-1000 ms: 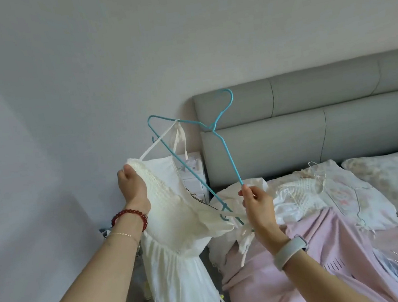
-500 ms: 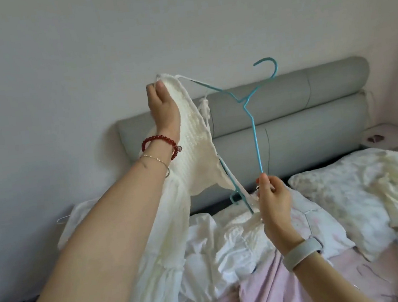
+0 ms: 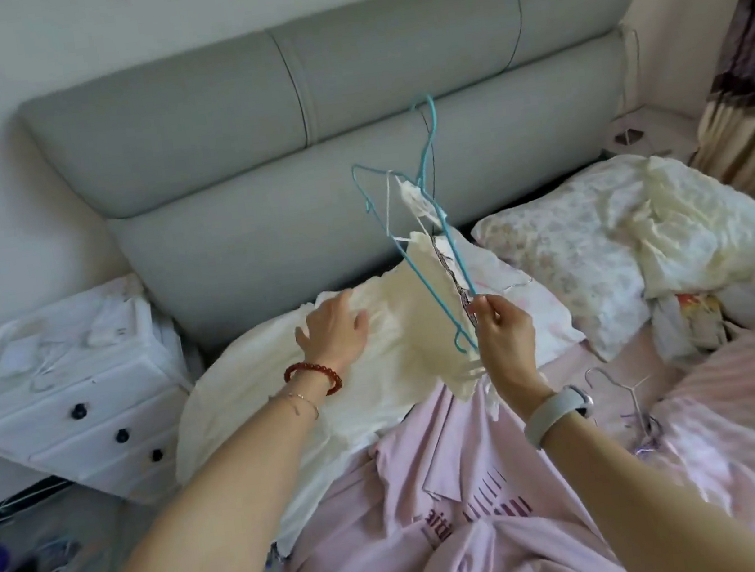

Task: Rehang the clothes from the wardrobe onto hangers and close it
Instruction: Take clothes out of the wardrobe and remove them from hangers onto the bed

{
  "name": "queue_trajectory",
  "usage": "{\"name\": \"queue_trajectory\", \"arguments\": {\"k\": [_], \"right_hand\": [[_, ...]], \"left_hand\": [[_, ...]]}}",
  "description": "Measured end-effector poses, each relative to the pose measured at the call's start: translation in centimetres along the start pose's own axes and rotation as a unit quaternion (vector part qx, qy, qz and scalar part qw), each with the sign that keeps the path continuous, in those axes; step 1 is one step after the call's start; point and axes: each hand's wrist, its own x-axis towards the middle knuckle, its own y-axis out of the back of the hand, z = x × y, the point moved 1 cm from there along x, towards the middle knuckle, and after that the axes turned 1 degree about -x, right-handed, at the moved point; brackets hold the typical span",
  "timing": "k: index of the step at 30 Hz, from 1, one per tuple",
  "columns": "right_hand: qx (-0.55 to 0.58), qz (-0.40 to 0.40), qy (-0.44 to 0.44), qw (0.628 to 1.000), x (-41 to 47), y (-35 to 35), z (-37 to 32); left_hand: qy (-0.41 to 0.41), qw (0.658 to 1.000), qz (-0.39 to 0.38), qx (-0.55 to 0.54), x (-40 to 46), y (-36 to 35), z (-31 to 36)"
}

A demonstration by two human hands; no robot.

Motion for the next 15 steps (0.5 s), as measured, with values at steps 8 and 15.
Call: {"name": "queue_trajectory", "arguments": {"k": [8,15], "right_hand": [[0.102,-0.083,-0.25,0.959,1.2,-4.9,6.2],[-0.128,-0.213,-0.201,0.948,1.1,-7.3,12.7]], "left_hand": [[0.065,0.97,-0.199,0.12,-5.6,-7.1,-10.6],[0.063,0.971,-0.215,0.082,-6.5,-8.6,-12.2]]}}
